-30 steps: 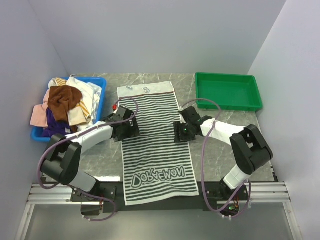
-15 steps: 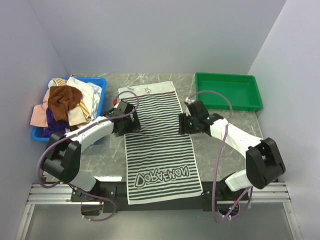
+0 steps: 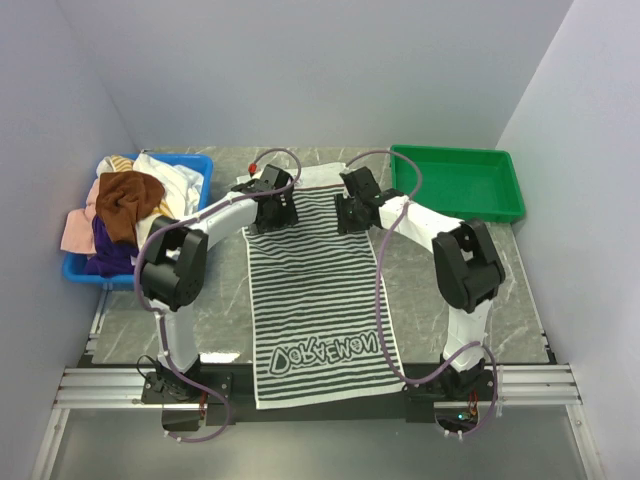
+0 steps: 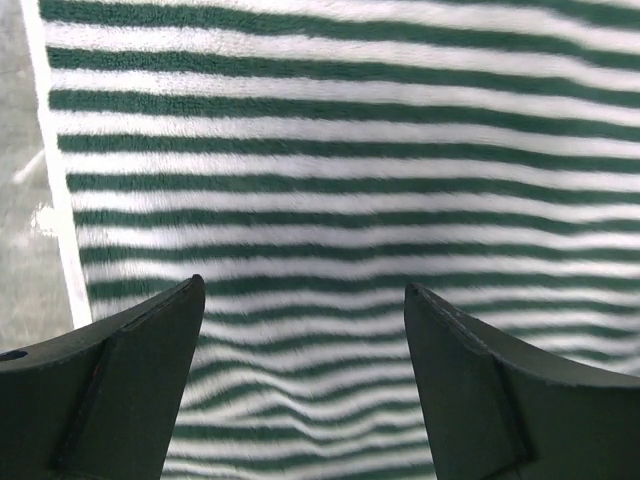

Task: Fold and stack the towels
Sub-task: Flatten out the crumpled towel

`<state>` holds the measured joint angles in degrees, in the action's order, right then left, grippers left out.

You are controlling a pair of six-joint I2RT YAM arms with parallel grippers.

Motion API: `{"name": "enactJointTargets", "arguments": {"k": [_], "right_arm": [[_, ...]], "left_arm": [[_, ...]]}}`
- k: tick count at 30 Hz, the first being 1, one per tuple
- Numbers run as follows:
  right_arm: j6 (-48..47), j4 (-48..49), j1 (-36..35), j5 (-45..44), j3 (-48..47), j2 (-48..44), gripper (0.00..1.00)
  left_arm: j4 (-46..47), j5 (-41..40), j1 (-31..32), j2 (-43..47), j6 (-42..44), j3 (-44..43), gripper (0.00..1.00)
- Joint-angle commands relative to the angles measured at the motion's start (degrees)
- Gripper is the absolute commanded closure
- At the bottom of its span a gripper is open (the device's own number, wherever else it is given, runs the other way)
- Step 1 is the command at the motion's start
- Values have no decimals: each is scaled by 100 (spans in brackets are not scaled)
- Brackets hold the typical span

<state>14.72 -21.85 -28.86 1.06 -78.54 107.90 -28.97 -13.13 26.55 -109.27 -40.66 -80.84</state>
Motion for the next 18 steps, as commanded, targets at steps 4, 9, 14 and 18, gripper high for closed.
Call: {"name": "enactJointTargets", "arguments": {"k": [4,9,14,18], "right_arm": [[-14,-118,12,-97,-372,618,55],[197,-127,12,-97,110,566,53],[277,-4,-14,-97,1208,-31,51],[426,-249,-75,-97,2016,-506,49]], "left_arm": [[-258,64,-44,-533,226,-345,14],[-56,345,-18,-376,33,260,14],[-47,460,131,-121,-55,884,12],[-82,600,456,291,-108,1420,12]]}}
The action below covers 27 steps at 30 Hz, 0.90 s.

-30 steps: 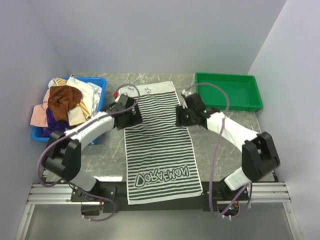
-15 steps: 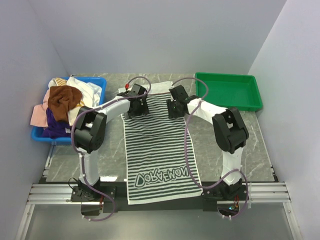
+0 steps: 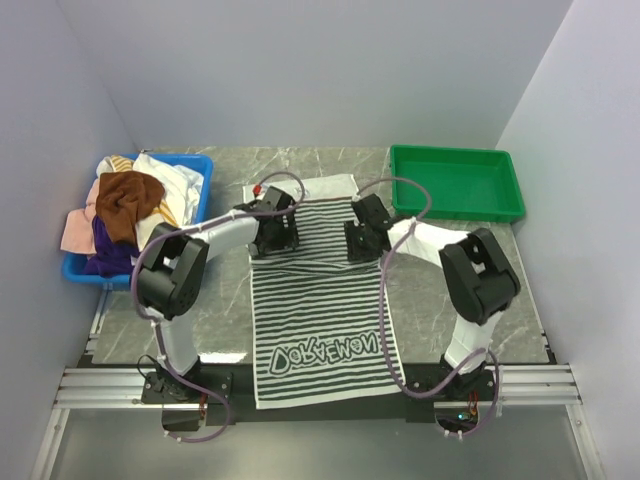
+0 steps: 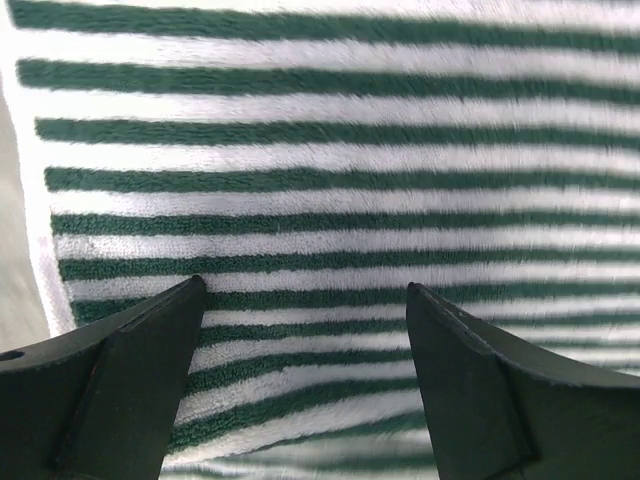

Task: Fold and stack the towels
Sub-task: Flatten out the crumpled towel

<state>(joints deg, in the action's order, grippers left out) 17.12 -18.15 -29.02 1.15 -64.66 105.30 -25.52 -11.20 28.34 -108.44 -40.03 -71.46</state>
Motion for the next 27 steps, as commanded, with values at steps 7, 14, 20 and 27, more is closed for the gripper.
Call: {"name": "enactJointTargets", "arguments": {"k": [7,14,20,27], "right_arm": [[511,-900,-201,789,1614,-1343,44],[29,-1532,-254,1002,1151,-2109,41],[-719,-1947,71,412,-739,-1408,37],[-1597,-1657,458,614,-2399,-186,31]], "left_arm": [[-497,909,620,1166,-409,1686,11],[-1015,1139,761,1861,-68,1497,8],[-1465,478,191,1731,582,197,9],[-1386,329,-548,1230,1085,-588,8]]}}
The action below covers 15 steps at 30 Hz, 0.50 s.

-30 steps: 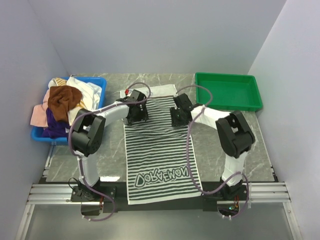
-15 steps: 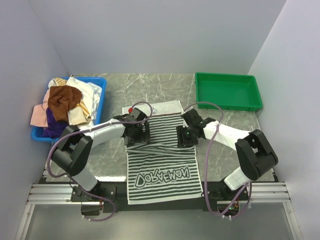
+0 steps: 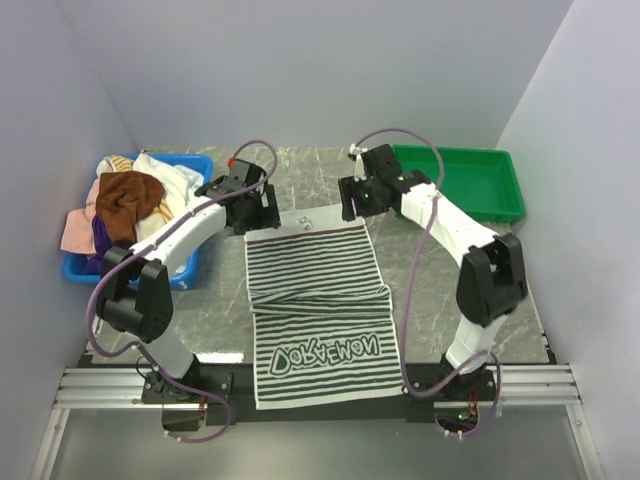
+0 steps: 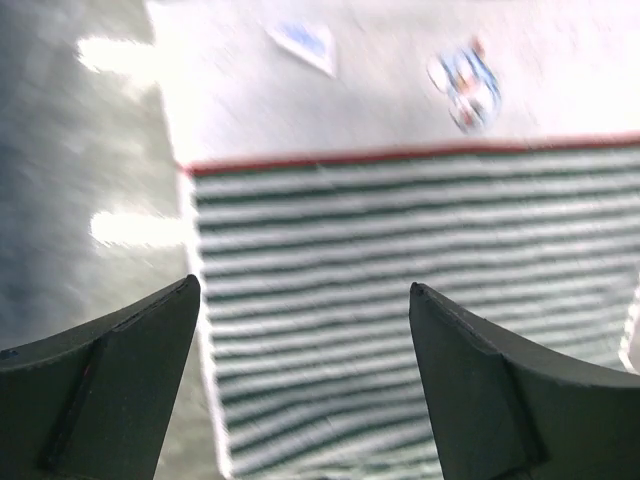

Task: Fold and stack the towels
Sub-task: Flatten out the crumpled towel

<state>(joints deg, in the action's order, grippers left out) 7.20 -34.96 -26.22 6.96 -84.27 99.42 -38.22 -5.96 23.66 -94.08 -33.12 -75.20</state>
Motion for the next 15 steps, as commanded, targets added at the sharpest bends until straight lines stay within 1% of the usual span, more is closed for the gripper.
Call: {"name": "enactJointTargets", "arguments": {"k": [1,2,4,6,7,8,9,11,15], "right_arm": [[-667,77,265,155,-554,664,31],[-667,121,345,235,-686,806,32],[-1018,130,503,384,-1108,1245,34],[-1229,34,573,376,-1554,1553,37],[-1282,-28,591,350,-1723,1868,38],[-1300,-72,600,289,-1872,2019,41],[-1283,-90,644,280,-2135,2159,43],[-1274,-81,679,358,-2356,2538,45],[-1239,-221,679,148,-2970,3074,48]], "left_arm": [[-64,-187,-133,-224,412,-214,8],[-28,-134,-168,-224,464,-188,8],[33,-134,-204,-198,517,-40,8],[121,-256,-230,-146,579,75,8],[139,-300,-239,-137,596,171,8],[191,-344,-248,-119,631,207,8],[209,-414,-265,-119,640,242,8],[227,-441,-257,-128,658,304,8],[227,-441,-265,-119,702,339,8]]}}
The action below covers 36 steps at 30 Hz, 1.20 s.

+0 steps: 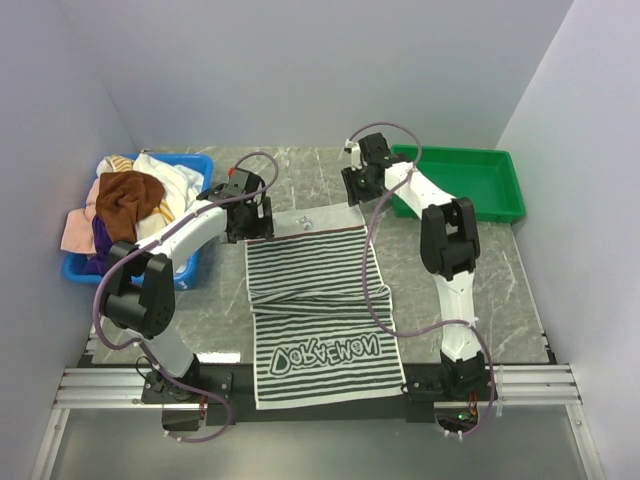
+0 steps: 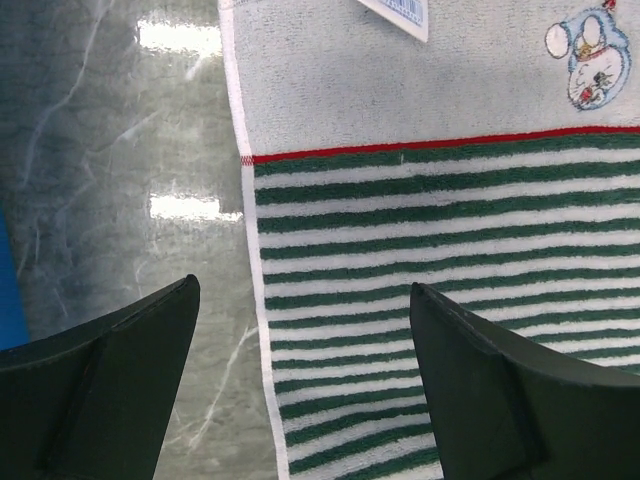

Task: Fold and stack the towels
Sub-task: Flatten out the crumpled towel

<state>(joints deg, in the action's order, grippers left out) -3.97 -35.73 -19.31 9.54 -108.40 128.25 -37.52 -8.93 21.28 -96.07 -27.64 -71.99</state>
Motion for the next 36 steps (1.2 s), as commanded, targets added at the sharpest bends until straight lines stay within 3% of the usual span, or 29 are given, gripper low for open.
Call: {"name": "enactJointTargets", "arguments": {"k": [1,9,36], "right_arm": [[-113,-171,-11,-128,-646,366,48],[71,-531,-11,-400,-1420,930,48],[282,-1982,-196,-620,-2616,2038,45]], "left_arm": [[157,-153,-18,89,162,35,8],[157,-171,-18,124,153,44,8],[113,-258,-18,150,145,18,8]]}}
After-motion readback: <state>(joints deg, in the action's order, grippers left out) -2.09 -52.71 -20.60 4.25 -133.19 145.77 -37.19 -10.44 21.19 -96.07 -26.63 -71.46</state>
